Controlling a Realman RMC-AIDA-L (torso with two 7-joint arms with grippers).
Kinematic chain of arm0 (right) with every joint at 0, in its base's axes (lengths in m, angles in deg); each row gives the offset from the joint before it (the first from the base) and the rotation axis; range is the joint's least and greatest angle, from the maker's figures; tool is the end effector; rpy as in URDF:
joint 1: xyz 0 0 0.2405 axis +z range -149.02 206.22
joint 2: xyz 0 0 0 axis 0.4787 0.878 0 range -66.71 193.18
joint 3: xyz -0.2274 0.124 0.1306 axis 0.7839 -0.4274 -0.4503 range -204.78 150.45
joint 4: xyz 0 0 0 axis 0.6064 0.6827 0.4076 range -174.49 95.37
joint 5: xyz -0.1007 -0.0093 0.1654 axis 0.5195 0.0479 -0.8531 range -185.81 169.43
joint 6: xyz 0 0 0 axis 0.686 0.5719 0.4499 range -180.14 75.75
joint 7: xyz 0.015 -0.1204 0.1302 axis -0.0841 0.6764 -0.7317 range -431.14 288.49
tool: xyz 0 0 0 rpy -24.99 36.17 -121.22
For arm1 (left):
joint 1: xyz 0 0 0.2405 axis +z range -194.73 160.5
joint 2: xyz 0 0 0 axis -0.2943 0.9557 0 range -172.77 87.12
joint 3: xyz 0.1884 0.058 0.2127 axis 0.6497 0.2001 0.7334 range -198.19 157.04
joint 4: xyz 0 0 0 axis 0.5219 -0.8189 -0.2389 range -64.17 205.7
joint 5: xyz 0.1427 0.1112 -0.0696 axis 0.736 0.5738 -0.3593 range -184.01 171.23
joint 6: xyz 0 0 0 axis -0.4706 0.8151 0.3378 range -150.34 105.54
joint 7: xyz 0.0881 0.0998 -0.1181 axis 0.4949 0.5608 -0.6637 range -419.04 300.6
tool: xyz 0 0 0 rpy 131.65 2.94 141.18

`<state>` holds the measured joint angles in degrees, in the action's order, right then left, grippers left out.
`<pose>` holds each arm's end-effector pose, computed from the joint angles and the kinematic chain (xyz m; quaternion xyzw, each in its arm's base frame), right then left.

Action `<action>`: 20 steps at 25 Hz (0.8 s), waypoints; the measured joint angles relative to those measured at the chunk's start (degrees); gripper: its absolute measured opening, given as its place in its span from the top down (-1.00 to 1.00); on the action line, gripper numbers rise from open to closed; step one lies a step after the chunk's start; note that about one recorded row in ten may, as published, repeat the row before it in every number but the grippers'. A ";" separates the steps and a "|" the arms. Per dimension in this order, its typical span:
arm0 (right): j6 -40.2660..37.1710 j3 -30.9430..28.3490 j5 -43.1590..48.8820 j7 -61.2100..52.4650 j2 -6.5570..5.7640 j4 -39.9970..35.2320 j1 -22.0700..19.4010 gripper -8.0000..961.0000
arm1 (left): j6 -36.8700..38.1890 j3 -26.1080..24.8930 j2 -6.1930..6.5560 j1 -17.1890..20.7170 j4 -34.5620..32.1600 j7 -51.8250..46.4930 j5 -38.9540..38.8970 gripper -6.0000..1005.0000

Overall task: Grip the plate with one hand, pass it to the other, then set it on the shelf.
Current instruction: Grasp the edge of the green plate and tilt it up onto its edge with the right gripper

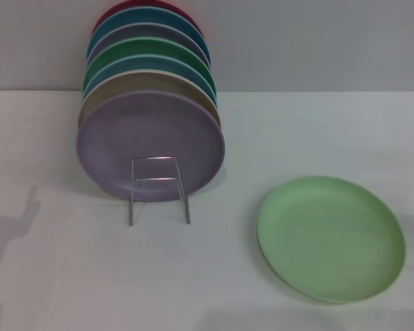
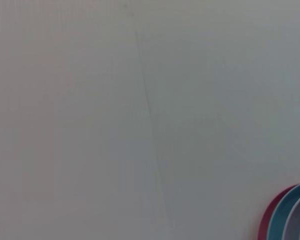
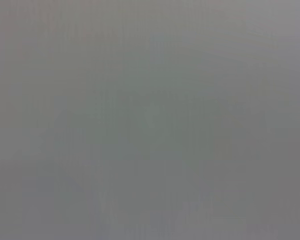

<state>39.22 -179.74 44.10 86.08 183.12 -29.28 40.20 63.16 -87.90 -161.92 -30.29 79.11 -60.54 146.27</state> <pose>0.3794 0.2717 0.0651 -0.6071 0.1621 0.3710 0.6838 -0.3574 0.2923 0.0137 -0.6617 -0.1200 -0.2989 0.6770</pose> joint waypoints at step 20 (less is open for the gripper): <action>-3.93 2.23 0.62 -3.44 -0.41 1.57 3.35 -0.52 | -0.05 0.23 0.00 -0.23 0.00 0.00 0.30 -0.60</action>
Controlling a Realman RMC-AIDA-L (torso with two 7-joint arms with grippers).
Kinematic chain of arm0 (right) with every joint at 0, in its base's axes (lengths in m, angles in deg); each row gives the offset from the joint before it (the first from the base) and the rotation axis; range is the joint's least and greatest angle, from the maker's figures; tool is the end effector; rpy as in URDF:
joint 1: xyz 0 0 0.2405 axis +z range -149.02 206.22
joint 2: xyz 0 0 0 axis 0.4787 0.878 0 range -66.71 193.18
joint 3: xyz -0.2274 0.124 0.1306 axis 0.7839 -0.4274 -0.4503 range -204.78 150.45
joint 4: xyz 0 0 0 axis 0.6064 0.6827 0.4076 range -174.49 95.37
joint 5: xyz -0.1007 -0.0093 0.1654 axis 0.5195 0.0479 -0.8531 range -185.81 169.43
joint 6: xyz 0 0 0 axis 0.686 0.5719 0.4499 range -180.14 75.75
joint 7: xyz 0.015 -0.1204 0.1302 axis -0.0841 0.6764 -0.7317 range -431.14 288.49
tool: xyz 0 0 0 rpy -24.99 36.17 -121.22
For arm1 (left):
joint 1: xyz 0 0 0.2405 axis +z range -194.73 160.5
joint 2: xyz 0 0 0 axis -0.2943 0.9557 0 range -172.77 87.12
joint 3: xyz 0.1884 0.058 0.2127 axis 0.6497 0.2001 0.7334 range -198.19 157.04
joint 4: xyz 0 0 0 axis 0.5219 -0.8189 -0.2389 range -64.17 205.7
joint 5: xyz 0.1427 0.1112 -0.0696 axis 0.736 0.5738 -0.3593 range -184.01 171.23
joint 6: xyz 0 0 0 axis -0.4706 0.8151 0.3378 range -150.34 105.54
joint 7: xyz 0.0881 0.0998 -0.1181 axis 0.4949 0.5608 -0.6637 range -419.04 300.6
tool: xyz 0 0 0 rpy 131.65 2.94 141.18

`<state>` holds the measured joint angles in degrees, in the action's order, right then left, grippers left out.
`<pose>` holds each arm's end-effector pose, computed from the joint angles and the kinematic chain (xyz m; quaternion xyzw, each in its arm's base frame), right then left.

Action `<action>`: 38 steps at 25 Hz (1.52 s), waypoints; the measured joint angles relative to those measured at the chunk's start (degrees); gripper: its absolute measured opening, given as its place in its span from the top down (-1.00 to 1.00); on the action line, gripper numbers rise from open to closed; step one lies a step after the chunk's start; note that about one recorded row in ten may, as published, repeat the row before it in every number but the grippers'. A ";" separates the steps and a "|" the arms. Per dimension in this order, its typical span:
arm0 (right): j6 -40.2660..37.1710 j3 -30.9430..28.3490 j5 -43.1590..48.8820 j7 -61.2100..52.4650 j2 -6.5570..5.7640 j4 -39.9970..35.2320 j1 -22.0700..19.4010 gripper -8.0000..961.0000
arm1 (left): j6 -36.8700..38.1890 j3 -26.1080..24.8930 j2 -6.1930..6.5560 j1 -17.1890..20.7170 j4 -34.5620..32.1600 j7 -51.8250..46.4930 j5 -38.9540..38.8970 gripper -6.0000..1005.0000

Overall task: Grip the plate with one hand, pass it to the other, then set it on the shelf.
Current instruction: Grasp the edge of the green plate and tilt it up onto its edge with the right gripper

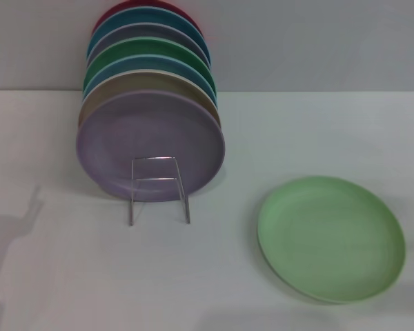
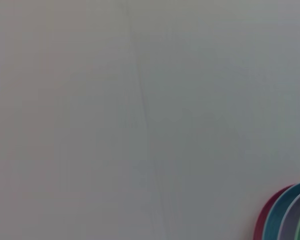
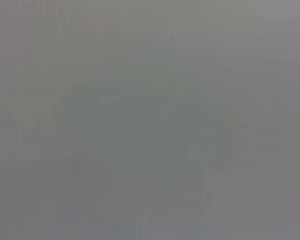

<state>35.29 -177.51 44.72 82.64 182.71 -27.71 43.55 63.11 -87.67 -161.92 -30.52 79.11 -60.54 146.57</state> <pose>0.3681 0.3008 0.0612 -0.6295 0.1704 0.3856 0.6527 -0.3554 0.2936 0.0121 -0.6653 -0.1177 -0.3003 0.6733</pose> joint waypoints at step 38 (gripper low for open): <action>-44.46 37.04 52.61 -92.29 -0.68 68.48 -2.78 -0.52 | -0.65 0.22 0.00 0.29 2.11 -0.07 0.03 -0.60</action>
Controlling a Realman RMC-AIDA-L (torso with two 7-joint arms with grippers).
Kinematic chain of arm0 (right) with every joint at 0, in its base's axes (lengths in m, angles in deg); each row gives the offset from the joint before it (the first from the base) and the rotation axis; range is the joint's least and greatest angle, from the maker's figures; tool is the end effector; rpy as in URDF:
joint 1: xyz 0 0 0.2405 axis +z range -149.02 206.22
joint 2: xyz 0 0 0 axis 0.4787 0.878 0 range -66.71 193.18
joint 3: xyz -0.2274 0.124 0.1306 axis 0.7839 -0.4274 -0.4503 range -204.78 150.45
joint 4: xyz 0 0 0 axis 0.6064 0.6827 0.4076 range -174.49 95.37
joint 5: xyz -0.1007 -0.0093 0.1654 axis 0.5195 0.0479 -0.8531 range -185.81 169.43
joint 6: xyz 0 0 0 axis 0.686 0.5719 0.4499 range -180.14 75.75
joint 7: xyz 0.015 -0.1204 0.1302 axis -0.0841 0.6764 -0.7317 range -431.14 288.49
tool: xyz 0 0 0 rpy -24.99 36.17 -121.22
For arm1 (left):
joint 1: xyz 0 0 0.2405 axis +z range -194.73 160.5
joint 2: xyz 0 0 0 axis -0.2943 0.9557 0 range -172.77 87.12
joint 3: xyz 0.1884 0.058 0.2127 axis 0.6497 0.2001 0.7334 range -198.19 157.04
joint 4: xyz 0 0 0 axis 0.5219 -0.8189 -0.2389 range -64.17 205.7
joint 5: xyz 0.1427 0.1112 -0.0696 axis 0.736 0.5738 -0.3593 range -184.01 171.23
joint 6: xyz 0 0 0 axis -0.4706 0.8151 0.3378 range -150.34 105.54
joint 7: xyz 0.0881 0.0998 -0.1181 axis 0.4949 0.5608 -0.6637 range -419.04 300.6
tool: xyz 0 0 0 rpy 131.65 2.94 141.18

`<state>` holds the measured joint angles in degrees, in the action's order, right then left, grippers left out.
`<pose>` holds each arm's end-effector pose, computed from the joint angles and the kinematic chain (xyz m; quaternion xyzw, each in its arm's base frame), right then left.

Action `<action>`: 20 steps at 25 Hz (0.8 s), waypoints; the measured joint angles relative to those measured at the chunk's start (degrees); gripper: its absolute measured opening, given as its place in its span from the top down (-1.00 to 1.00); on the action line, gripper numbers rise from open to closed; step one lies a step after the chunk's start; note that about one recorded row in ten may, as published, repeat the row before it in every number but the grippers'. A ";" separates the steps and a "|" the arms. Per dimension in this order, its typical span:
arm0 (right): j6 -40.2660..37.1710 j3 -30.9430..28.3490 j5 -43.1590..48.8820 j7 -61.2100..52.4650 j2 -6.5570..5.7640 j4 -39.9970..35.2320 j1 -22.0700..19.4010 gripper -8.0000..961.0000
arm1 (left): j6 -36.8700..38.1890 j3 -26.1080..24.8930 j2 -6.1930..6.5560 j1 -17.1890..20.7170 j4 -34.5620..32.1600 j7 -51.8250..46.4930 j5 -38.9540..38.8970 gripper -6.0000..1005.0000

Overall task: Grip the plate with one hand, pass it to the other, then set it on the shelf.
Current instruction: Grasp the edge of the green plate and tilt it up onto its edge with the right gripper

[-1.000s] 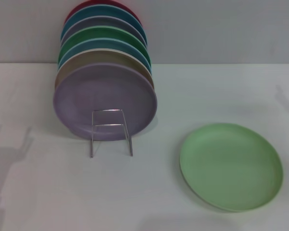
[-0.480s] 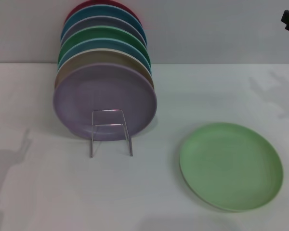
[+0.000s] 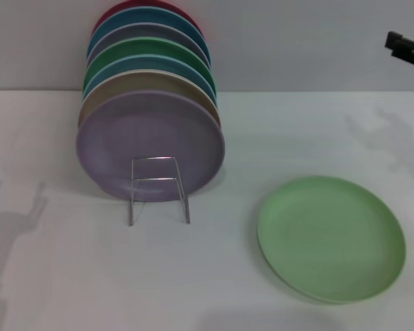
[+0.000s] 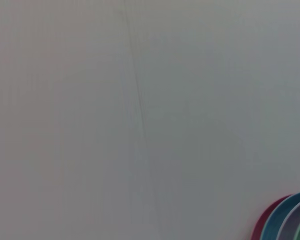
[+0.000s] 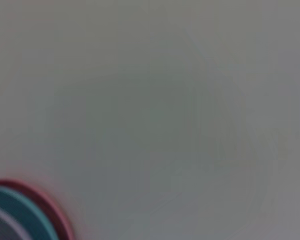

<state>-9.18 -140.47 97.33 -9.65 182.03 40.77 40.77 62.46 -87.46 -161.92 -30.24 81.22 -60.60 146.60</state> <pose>0.2599 0.3983 0.0738 -0.7902 0.3055 0.2373 0.4753 -0.3495 0.2966 0.0114 -0.6628 -0.1173 -0.3120 0.6706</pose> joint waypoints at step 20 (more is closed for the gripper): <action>41.27 -4.14 33.85 -38.14 -2.24 18.98 11.74 -0.52 | -0.07 0.39 0.00 -0.14 -0.01 -0.19 0.12 -0.59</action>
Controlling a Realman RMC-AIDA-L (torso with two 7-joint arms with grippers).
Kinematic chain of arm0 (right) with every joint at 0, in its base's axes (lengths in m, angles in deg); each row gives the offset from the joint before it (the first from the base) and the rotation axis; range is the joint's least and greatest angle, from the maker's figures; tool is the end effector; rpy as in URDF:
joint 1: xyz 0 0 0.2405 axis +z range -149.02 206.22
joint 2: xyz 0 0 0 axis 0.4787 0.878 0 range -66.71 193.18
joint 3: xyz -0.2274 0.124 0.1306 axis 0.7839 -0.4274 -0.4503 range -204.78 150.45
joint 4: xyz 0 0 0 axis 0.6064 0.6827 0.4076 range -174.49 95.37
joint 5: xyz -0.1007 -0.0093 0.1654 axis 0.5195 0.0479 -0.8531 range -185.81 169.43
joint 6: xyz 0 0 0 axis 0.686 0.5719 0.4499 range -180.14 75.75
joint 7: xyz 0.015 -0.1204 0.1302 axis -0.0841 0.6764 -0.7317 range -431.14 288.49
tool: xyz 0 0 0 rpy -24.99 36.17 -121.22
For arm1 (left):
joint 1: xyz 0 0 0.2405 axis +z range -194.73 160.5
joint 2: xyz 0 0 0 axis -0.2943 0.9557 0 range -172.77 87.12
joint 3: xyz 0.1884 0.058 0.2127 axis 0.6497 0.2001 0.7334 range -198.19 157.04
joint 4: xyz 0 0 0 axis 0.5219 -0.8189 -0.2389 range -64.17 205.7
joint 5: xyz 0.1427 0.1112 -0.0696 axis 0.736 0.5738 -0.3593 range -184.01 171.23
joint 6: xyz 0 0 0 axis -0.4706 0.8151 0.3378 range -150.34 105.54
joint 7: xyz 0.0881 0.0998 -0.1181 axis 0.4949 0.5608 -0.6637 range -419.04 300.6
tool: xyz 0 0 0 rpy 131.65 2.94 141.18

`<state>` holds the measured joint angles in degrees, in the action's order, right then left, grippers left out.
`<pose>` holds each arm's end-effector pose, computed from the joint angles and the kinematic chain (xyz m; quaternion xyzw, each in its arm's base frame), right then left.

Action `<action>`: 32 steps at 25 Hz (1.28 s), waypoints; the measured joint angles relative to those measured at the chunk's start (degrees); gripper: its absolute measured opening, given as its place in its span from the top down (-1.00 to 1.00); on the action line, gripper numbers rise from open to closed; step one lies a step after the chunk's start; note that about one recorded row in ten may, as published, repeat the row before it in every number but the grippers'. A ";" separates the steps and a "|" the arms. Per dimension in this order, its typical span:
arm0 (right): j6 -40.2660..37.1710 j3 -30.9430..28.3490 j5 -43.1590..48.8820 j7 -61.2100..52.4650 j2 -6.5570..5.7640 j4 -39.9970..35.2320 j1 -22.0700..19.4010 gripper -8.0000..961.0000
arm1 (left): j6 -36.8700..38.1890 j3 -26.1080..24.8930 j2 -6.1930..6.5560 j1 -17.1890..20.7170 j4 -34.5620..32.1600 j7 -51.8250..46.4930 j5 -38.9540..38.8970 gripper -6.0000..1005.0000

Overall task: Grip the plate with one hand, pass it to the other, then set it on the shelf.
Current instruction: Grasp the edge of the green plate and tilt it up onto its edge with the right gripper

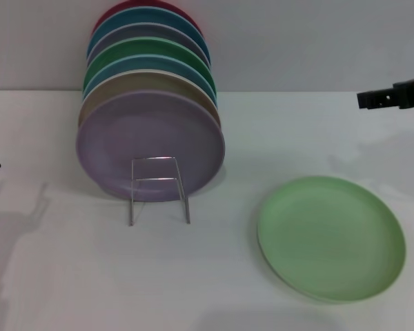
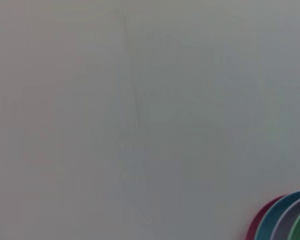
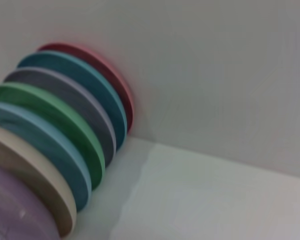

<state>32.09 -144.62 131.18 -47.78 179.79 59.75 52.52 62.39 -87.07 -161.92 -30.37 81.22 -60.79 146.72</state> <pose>0.2148 0.3772 0.0704 -0.8425 0.4060 0.0489 0.3506 -0.3481 0.2972 0.0097 -0.6659 -0.1170 -0.3139 0.6666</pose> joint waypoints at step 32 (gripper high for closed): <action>3.84 -1.54 8.10 -0.70 0.39 -12.82 2.99 -0.51 | -1.30 0.40 0.00 -1.26 0.05 0.17 -0.03 -0.59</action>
<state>35.93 -146.15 139.28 -48.48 180.18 46.93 55.50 61.09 -86.67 -161.92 -31.63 81.27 -60.62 146.69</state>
